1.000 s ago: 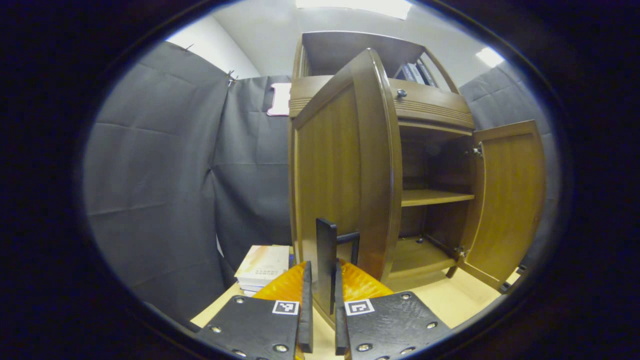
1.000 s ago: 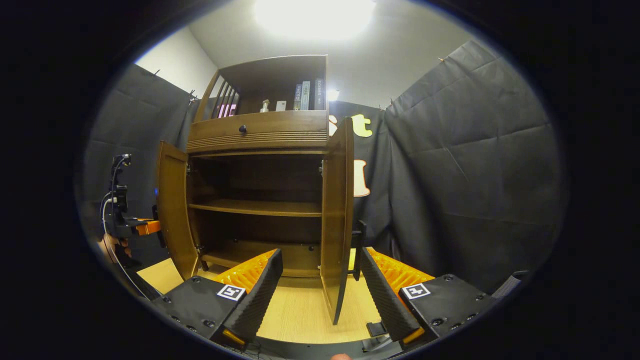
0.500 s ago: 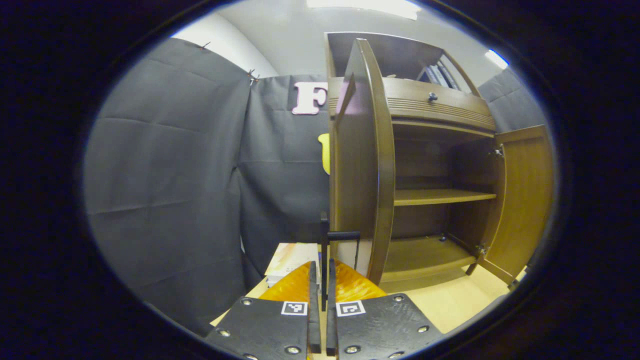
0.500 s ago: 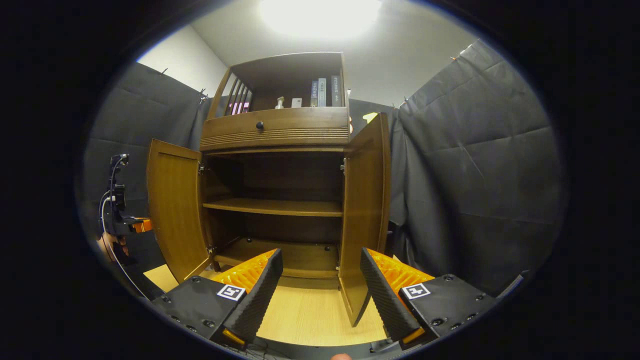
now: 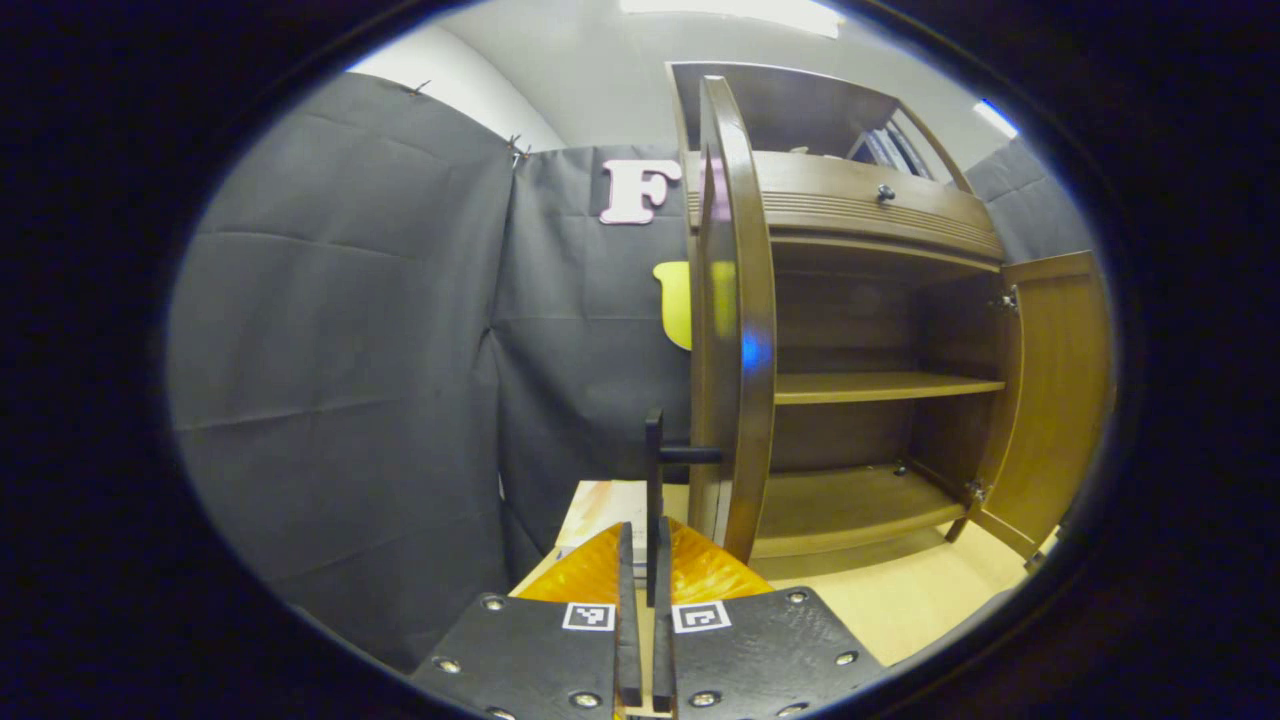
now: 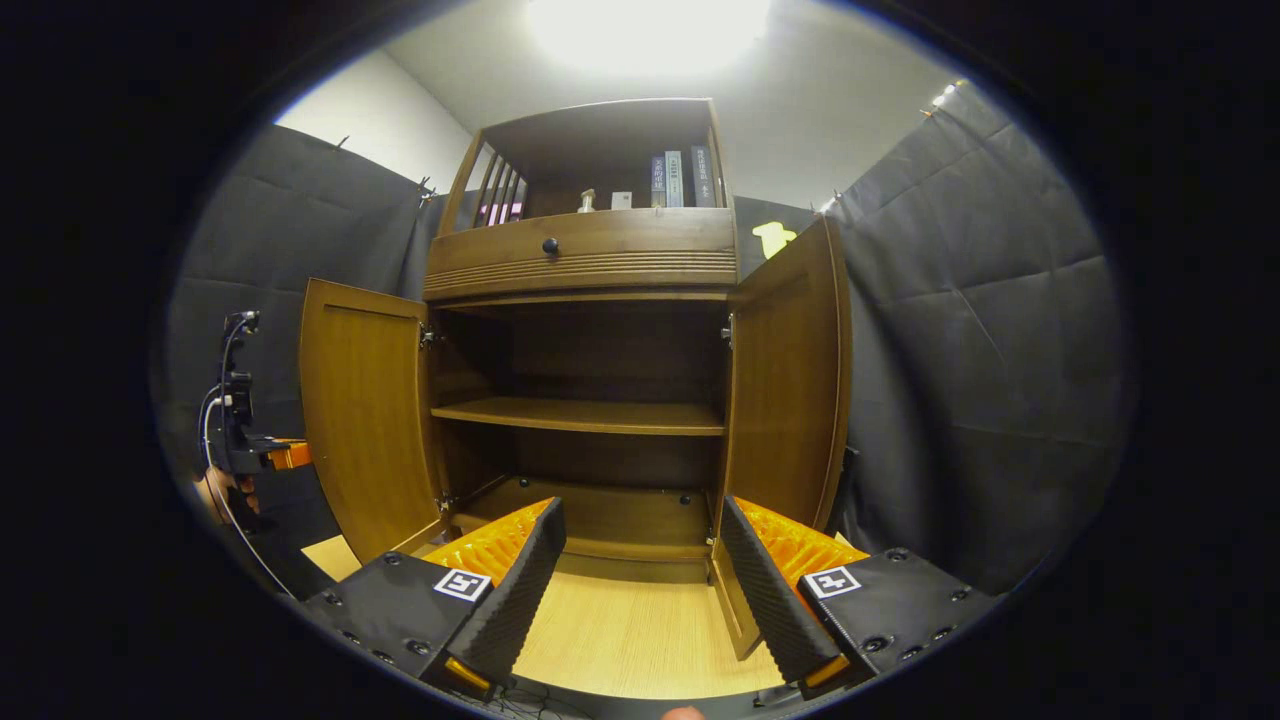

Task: Open the right door of the double-door shoe cabinet with the right hand, and open the left door with the left hand.

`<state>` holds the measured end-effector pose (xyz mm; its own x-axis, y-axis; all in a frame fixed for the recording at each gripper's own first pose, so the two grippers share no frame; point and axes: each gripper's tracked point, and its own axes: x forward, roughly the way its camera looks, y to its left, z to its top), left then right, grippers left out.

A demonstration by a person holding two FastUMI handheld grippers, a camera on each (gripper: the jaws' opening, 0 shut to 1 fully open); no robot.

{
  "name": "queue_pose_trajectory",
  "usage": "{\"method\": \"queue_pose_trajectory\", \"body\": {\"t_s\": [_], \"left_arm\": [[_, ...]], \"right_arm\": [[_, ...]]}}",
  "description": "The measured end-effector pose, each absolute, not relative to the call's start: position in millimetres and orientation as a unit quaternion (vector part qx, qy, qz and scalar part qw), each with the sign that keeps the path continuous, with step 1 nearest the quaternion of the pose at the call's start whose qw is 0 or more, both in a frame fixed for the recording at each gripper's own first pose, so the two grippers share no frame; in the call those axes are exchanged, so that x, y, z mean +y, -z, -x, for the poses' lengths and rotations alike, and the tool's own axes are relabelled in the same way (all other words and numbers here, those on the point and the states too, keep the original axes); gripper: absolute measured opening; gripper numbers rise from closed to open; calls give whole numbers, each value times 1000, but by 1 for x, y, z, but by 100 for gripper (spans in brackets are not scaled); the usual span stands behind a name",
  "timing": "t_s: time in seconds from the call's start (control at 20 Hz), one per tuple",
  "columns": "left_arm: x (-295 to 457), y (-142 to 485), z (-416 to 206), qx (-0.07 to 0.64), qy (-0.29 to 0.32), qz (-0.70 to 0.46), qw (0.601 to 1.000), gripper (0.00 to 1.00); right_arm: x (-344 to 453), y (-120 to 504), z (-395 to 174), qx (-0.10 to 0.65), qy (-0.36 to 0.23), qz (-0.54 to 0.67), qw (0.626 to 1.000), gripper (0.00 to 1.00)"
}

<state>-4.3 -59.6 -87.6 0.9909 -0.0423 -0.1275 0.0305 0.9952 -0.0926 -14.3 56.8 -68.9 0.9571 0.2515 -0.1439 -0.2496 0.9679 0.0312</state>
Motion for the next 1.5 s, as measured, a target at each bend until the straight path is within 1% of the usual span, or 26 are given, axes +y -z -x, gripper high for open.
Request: {"method": "queue_pose_trajectory", "body": {"t_s": [0.15, 0.2, 0.25, 0.3, 0.45, 0.5, 0.55, 0.95, 1.0, 1.05, 1.1, 1.3, 1.35, 1.45, 1.5], "left_arm": [[-51, 90, 6, 71, -1, 52, 996, 9], [-50, 89, 8, 71, -1, 59, 996, 9], [-53, 88, 8, 71, 2, 65, 995, 8], [-54, 86, 10, 70, 2, 65, 995, 6], [-53, 81, 11, 57, 7, 49, 997, 9], [-54, 79, 12, 54, 10, 45, 997, 3], [-57, 77, 14, 51, 16, 46, 998, 9], [-82, 55, 27, 20, 54, 47, 997, 9], [-84, 52, 27, 15, 57, 46, 997, 9], [-85, 48, 29, 11, 59, 44, 997, 9], [-87, 46, 30, 6, 62, 42, 997, 9], [-87, 40, 31, -7, 66, 27, 997, 9], [-88, 39, 31, -9, 66, 24, 997, 9], [-89, 39, 33, -7, 69, 23, 997, 9], [-89, 39, 32, -6, 68, 23, 997, 9]], "right_arm": [[62, 70, 13, 75, -131, -11, 988, 98], [64, 69, 12, 75, -132, -12, 988, 93], [65, 69, 12, 75, -133, -13, 988, 98], [67, 68, 12, 74, -135, -13, 988, 98], [70, 64, 12, 70, -137, -13, 988, 98], [71, 64, 12, 68, -138, -13, 988, 98], [71, 62, 13, 67, -138, -12, 988, 98], [63, 62, 12, 58, -124, -6, 991, 98], [63, 62, 13, 59, -123, -11, 991, 93], [62, 63, 13, 59, -121, -16, 991, 93], [61, 62, 14, 58, -118, -19, 991, 98], [61, 59, 16, 48, -110, -28, 992, 98], [61, 60, 15, 48, -108, -28, 993, 93], [63, 63, 15, 51, -109, -30, 992, 93], [63, 64, 16, 52, -109, -32, 992, 98]]}}
